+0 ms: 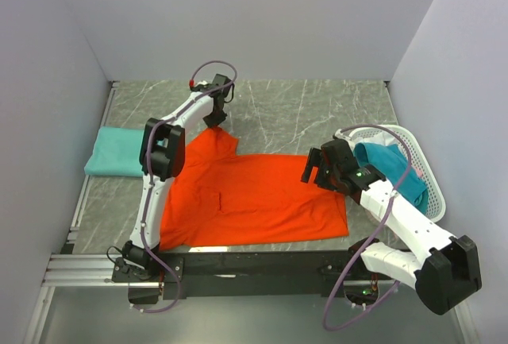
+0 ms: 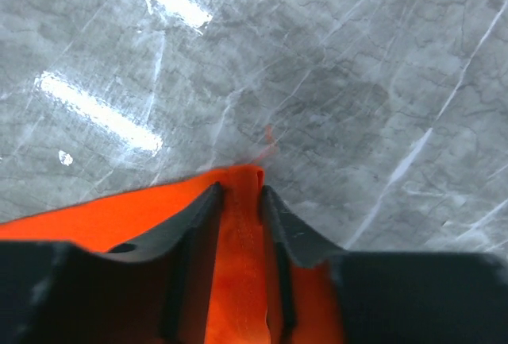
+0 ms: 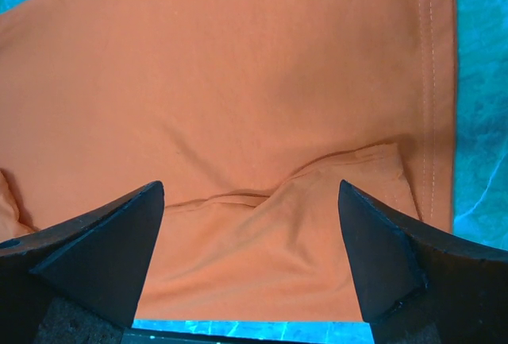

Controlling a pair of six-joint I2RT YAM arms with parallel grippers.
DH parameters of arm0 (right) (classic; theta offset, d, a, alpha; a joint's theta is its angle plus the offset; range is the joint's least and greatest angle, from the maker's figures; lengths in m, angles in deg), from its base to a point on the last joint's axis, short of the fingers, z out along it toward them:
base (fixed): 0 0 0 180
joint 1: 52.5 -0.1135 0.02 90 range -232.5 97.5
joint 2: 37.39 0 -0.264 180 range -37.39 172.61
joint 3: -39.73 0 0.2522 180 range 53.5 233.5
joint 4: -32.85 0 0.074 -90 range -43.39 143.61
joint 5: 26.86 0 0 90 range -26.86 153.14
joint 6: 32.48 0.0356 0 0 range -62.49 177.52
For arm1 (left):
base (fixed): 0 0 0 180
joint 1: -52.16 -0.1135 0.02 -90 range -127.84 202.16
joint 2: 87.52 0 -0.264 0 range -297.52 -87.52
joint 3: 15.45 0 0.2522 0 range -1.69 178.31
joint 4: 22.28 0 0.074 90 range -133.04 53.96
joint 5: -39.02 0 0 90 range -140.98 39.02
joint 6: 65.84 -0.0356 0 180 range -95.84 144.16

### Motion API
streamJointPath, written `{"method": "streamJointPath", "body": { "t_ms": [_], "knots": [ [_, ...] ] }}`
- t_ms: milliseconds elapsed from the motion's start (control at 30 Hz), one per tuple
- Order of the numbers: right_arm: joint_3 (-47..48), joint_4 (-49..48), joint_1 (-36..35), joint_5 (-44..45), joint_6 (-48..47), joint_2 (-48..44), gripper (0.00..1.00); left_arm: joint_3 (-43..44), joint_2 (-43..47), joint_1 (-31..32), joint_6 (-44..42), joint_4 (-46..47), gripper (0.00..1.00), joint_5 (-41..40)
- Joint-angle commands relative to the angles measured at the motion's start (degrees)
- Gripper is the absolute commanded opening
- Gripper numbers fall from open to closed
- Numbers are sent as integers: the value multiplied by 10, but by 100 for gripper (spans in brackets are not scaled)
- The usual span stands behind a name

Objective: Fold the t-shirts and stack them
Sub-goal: Fold the tshirt

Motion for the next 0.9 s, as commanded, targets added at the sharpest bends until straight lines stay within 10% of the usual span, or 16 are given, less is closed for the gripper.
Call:
{"method": "streamJointPath", "body": {
  "t_ms": [0, 167, 867],
  "knots": [
    [-3, -17, 4, 4, -7, -4, 96, 3, -7, 2, -3, -12, 29, 9],
    [-3, -19, 5, 9, -7, -14, 96, -38, 18, 2, -7, -10, 1, -2],
    [78, 40, 25, 77, 20, 26, 93, -341, 308, 47, -29, 102, 1, -49]
  ]
}}
